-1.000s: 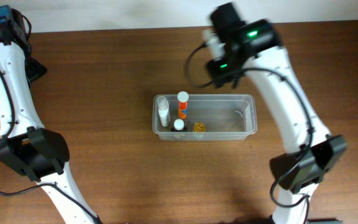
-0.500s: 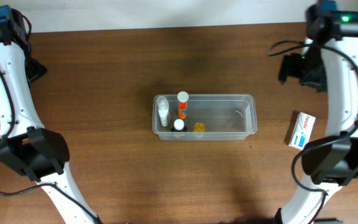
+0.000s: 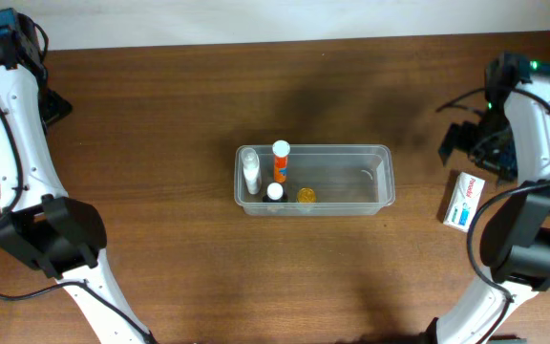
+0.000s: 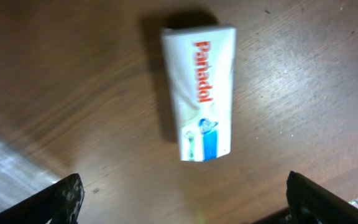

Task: Pack container
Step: 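Move the right gripper right over the white Panadol box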

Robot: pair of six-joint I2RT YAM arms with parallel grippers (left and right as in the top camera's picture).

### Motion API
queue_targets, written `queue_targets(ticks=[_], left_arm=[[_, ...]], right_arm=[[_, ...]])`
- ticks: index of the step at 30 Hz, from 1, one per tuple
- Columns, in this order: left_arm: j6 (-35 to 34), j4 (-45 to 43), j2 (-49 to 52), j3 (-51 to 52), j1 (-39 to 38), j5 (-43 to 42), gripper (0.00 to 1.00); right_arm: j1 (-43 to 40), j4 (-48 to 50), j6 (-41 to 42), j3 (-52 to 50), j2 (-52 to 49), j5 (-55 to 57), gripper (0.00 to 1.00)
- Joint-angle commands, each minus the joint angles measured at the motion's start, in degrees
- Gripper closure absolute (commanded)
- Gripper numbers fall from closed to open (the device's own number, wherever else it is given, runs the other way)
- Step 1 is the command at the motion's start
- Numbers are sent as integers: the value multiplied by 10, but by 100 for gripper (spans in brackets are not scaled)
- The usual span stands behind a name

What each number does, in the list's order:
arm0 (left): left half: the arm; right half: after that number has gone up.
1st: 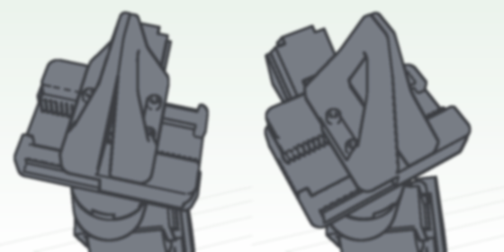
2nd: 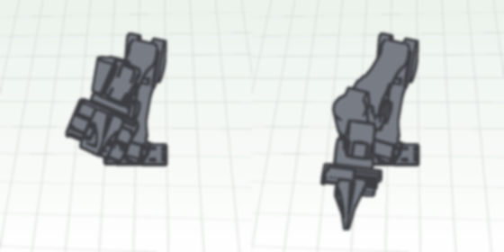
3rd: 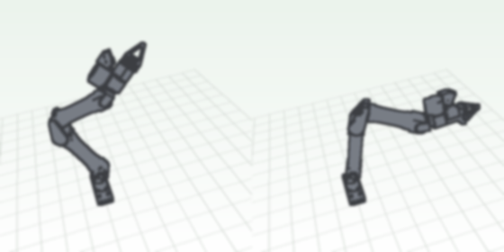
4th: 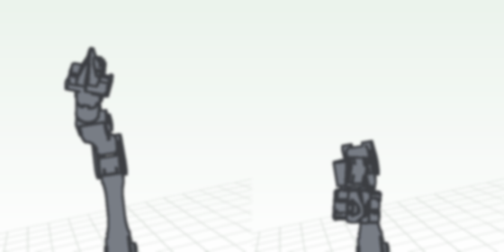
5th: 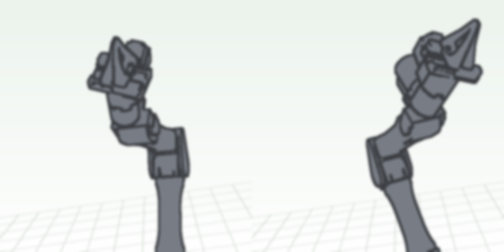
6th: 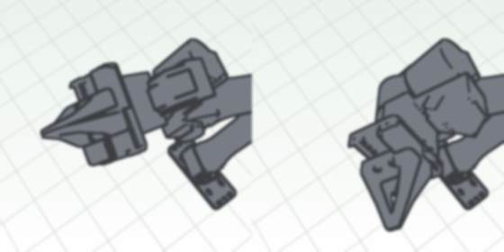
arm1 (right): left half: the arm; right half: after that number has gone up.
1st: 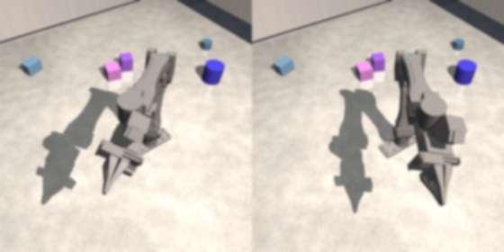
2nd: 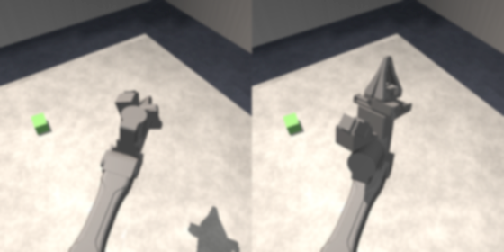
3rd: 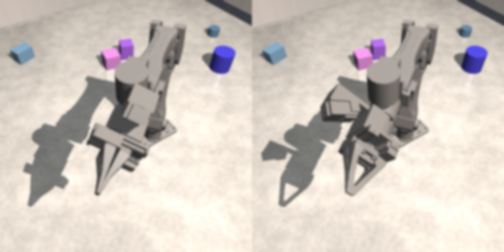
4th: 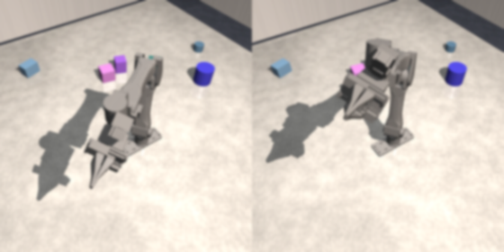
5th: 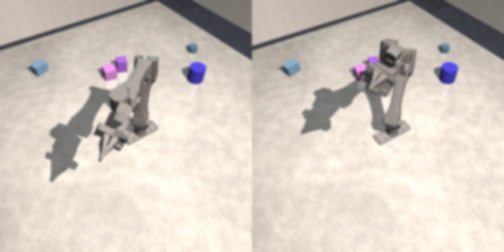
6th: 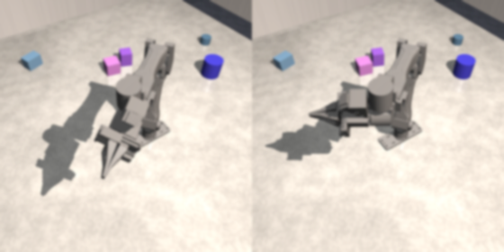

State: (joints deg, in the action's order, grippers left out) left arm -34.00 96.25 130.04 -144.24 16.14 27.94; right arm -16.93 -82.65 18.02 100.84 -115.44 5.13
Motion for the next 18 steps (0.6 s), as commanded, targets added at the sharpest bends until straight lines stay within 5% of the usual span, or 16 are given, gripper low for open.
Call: queue_targets(ticks=[1,9,18], left_arm=[[4,0,2,-11,-1,8,1],[4,0,2,-11,-1,8,1],[4,0,2,-11,-1,8,1]], right_arm=[[-35,23,-7,-50,12,5,3],[-79,137,-86,-157,12,-87,3],[-71,237,-87,-236,10,-107,3]])
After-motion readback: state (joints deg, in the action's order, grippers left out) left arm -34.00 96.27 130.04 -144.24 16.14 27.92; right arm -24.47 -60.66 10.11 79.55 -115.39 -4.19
